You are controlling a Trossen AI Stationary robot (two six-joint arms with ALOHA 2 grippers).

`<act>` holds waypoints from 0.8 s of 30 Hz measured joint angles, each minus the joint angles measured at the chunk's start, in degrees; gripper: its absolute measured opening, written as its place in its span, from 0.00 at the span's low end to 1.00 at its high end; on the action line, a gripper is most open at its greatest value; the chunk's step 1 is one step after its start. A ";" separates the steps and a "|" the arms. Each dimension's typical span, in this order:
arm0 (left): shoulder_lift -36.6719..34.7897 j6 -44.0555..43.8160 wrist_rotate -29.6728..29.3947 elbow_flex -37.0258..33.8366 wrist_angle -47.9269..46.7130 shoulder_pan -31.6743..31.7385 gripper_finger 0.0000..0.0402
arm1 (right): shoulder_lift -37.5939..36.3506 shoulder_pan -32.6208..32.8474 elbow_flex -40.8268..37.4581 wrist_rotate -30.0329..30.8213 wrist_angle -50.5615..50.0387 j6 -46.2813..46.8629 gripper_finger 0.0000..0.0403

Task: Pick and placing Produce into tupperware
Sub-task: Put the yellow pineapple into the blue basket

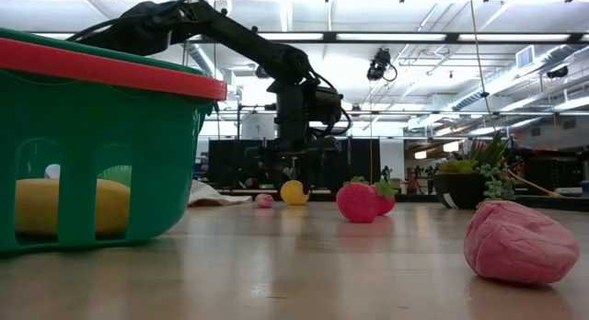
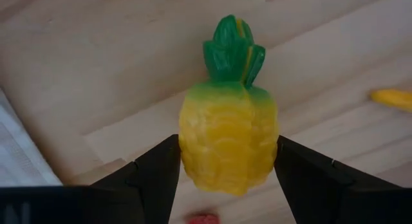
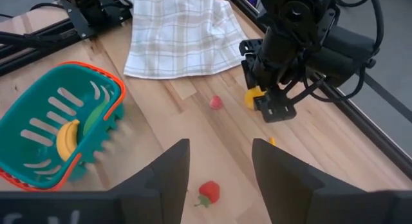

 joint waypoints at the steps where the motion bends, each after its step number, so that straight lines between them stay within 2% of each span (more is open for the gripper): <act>1: 0.00 0.13 0.00 0.00 -0.02 0.00 0.60 | 0.00 0.00 0.00 0.00 0.00 0.00 0.44; 8: -0.02 4.24 0.67 0.00 -0.16 -0.31 0.54 | 0.00 0.00 0.00 0.00 -0.02 0.01 0.44; 13: -0.02 7.43 0.90 0.07 -1.17 -0.85 0.53 | 0.00 0.00 0.00 0.00 -0.01 0.00 0.44; 19: -0.02 11.94 0.95 3.64 -7.87 -1.93 0.52 | 0.00 0.00 0.00 0.00 -0.02 0.00 0.44; 24: -0.06 16.91 0.91 9.95 -17.43 -4.43 0.52 | 0.00 0.00 0.00 0.97 0.00 0.00 0.44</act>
